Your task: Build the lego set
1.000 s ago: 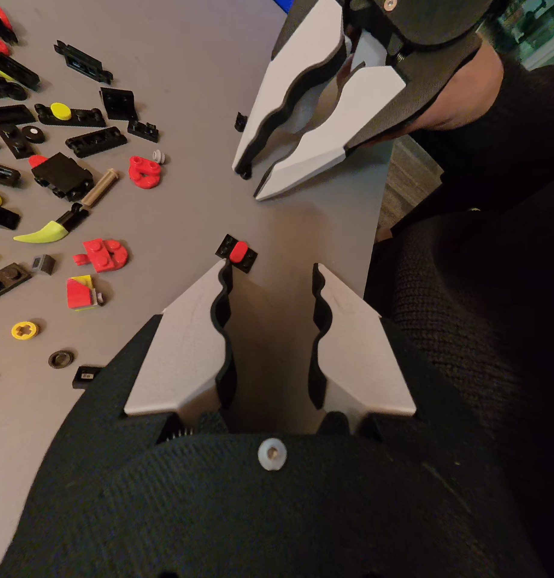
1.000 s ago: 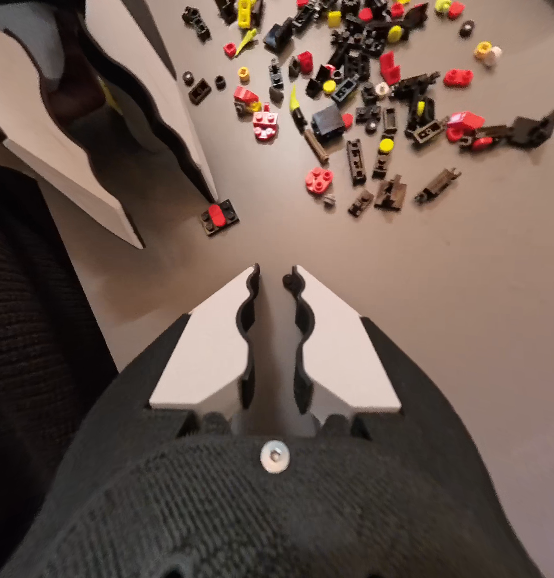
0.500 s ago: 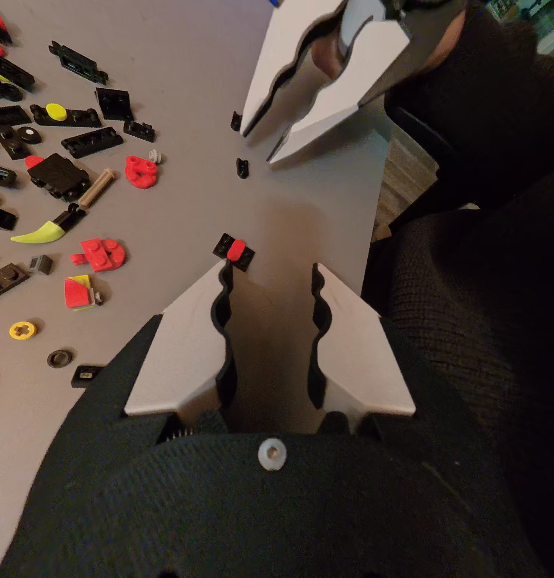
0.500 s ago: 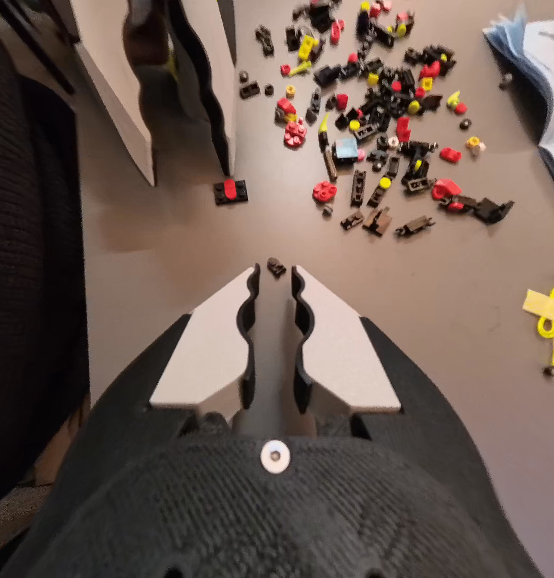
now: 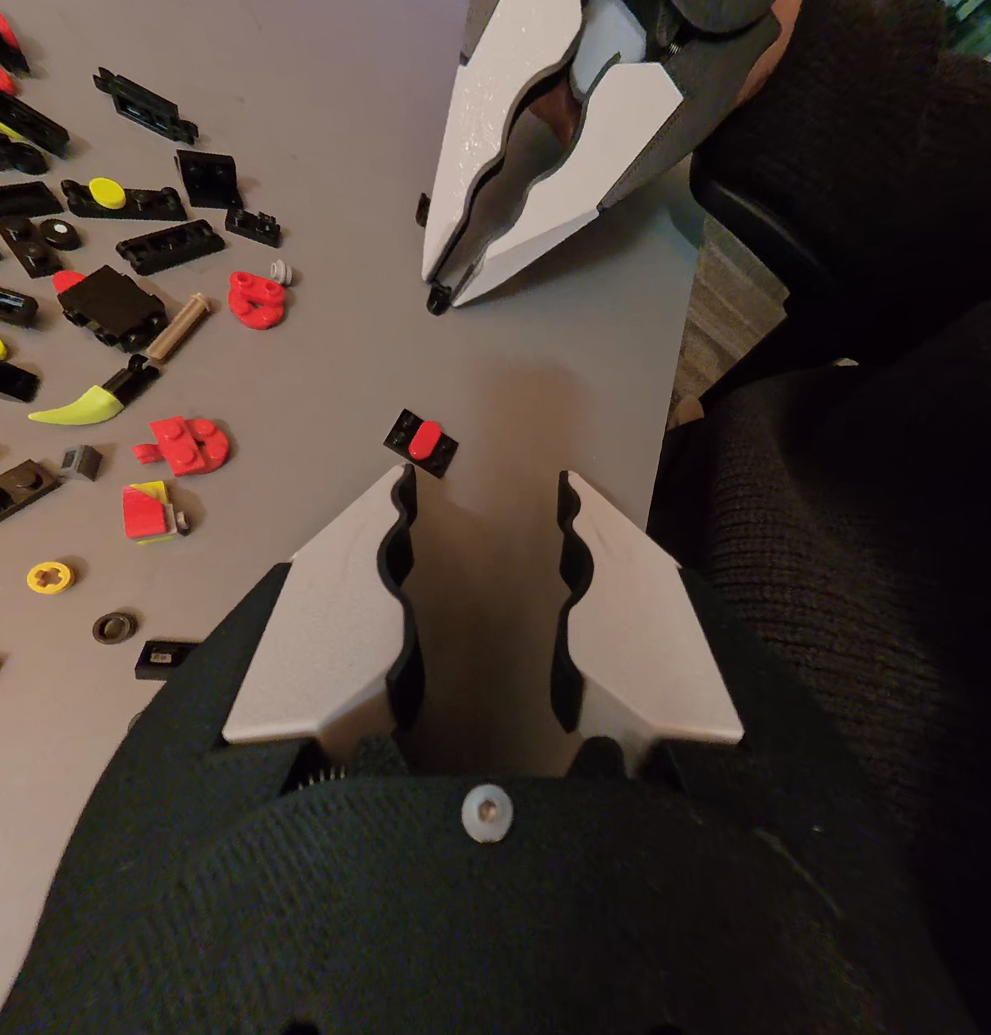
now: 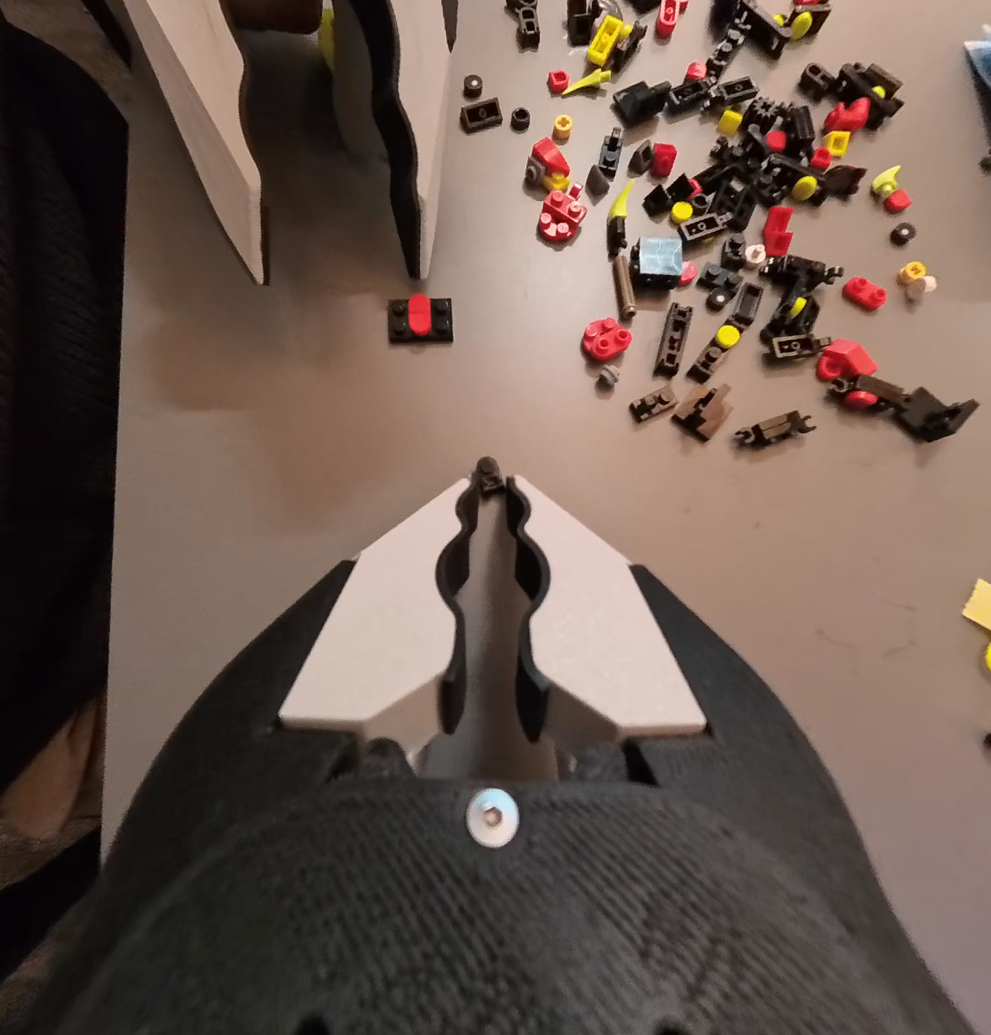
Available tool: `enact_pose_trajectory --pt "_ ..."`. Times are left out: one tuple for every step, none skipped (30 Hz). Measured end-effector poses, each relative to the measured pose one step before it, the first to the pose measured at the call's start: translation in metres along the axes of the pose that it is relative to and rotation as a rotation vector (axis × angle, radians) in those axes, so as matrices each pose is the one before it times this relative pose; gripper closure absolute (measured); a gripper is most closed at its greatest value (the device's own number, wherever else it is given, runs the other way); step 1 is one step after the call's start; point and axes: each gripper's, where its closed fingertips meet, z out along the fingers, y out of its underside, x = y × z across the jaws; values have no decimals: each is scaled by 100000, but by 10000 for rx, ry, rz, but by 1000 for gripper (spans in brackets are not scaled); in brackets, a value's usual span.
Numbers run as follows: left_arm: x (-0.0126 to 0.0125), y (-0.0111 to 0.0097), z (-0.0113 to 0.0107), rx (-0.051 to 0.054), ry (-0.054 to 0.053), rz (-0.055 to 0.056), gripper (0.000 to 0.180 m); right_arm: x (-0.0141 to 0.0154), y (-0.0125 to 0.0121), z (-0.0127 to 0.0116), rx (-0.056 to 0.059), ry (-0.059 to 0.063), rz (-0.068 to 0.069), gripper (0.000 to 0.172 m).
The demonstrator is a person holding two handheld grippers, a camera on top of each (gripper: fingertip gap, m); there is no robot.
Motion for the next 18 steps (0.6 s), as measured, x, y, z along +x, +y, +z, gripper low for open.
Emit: enact_pose_trajectory --pt "2 29 6 -14 -5 4 131 -92 -93 -3 35 -47 79 165" --pt "-15 17 6 -6 -12 4 131 -114 -159 18 57 -50 88 165" --pt "-11 -11 -4 3 -11 1 131 -30 -186 18 56 5 87 165" --pt "-23 -19 -2 11 -7 -5 131 58 -223 1 52 61 82 165" --pt "-27 -21 -7 12 -6 -11 131 21 -274 9 74 50 82 165" --pt "-38 -29 -12 13 -16 -7 132 2 -353 9 106 44 106 165" --pt "-63 -49 -26 28 -36 7 132 120 -382 48 94 126 191 165" --pt "-73 -93 -50 55 -51 30 133 45 -391 101 59 100 247 165" --pt "-73 -119 -59 60 -60 42 133 -160 -427 145 55 10 211 165" --pt "-84 -98 -43 50 -60 52 133 -216 -430 184 42 23 140 165" --pt "-62 -68 -31 34 -44 49 134 -316 -358 205 -6 9 12 165" --pt "0 -66 -6 29 -10 39 134 -289 -271 239 -67 52 -94 165" --pt "50 -83 3 42 24 34 133 -173 -147 257 -125 118 -122 165" --pt "76 -96 24 48 27 26 133 -180 -86 289 -146 85 -107 165" --pt "36 -86 29 34 10 24 133 -219 -48 294 -129 18 -77 165" --pt "-61 5 73 -24 -44 3 134 -184 -12 281 -114 11 -44 165" --pt "-146 93 82 -74 -76 -11 134 -168 19 252 -102 -3 -38 165" --pt "-176 132 75 -82 -99 -17 134 -105 24 189 -80 7 -40 165"
